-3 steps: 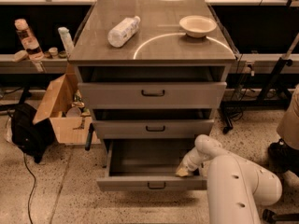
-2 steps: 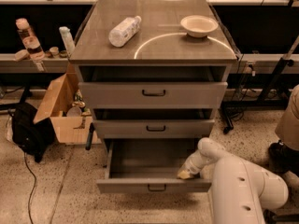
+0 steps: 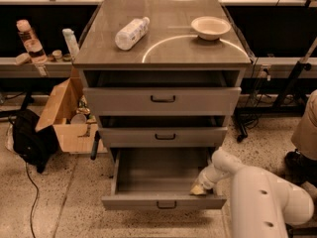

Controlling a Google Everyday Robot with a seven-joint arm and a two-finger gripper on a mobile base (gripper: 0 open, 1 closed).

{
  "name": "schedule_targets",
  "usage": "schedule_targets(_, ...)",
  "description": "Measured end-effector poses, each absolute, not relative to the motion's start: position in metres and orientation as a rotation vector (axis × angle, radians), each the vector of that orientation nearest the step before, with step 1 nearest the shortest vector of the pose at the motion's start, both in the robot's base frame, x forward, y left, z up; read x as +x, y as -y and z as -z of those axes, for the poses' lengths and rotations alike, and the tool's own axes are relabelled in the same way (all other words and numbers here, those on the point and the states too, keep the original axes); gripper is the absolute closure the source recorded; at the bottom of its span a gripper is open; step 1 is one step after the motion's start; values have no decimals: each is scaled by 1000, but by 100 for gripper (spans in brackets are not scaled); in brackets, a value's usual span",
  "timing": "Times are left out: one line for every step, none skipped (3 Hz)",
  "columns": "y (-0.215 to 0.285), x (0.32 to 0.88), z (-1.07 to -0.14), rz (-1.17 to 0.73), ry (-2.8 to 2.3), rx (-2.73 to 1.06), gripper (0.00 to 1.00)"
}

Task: Open bottom drawer

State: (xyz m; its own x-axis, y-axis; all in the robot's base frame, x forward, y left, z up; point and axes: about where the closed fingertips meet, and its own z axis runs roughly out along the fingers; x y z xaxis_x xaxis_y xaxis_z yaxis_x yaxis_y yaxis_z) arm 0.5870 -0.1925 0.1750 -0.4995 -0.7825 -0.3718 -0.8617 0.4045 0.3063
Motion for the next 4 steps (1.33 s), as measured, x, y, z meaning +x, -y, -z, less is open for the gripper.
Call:
schedule_targets(237, 566, -207, -604, -2529, -1283, 100)
schedule_targets(248, 534, -206, -622, -2557, -1244, 82)
schedule_targets(248, 534, -206, -622, -2557, -1244, 59)
schedule_targets(248, 534, -206, -622, -2557, -1244, 36)
